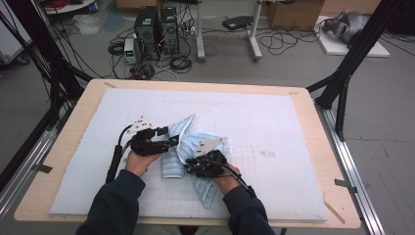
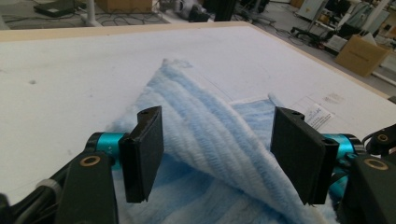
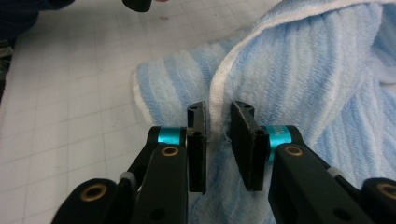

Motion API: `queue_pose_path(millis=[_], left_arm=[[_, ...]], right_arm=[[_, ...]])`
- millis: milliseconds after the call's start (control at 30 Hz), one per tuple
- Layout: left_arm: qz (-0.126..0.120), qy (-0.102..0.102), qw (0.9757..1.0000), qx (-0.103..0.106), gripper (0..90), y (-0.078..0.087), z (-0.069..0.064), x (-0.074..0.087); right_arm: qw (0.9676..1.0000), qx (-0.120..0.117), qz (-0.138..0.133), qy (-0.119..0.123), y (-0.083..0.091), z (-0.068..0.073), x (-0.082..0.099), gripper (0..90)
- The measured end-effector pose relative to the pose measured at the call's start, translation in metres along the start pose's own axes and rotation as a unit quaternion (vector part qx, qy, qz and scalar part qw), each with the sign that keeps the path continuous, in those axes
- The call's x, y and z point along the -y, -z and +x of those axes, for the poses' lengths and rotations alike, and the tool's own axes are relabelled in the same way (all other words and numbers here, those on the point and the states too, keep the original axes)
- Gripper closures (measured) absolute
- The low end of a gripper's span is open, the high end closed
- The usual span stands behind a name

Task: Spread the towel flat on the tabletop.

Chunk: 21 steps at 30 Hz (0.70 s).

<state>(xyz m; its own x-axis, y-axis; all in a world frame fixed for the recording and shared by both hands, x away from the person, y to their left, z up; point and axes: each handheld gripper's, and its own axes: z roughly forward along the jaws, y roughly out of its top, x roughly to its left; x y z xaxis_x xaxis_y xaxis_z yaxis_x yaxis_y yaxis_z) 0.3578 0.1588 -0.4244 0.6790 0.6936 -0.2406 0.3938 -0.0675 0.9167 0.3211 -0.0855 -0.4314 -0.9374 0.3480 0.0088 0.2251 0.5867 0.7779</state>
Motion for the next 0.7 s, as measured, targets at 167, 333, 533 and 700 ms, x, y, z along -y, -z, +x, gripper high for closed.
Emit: queue_pose_path(millis=[167, 333, 533, 700], left_arm=[[0.034, -0.002, 0.9994, 0.003, 40.1, -0.012, -0.002, 0.002], [0.057, -0.031, 0.9979, 0.003, 85.2, -0.012, -0.003, 0.005], [0.052, -0.042, 0.9978, -0.008, 86.0, 0.001, 0.000, 0.004], [0.054, -0.047, 0.9974, -0.012, 86.0, 0.012, 0.003, 0.009]], right_arm=[[1.0000, 0.001, -0.001, 0.000, 0.000, 0.000, 0.000, 75.7], [1.0000, 0.000, -0.001, 0.001, 0.001, 0.000, 0.000, 69.1], [0.9991, 0.006, -0.038, -0.019, 0.017, -0.004, 0.000, 56.2], [0.9920, 0.075, -0.073, -0.071, 0.051, -0.029, 0.012, 51.2]])
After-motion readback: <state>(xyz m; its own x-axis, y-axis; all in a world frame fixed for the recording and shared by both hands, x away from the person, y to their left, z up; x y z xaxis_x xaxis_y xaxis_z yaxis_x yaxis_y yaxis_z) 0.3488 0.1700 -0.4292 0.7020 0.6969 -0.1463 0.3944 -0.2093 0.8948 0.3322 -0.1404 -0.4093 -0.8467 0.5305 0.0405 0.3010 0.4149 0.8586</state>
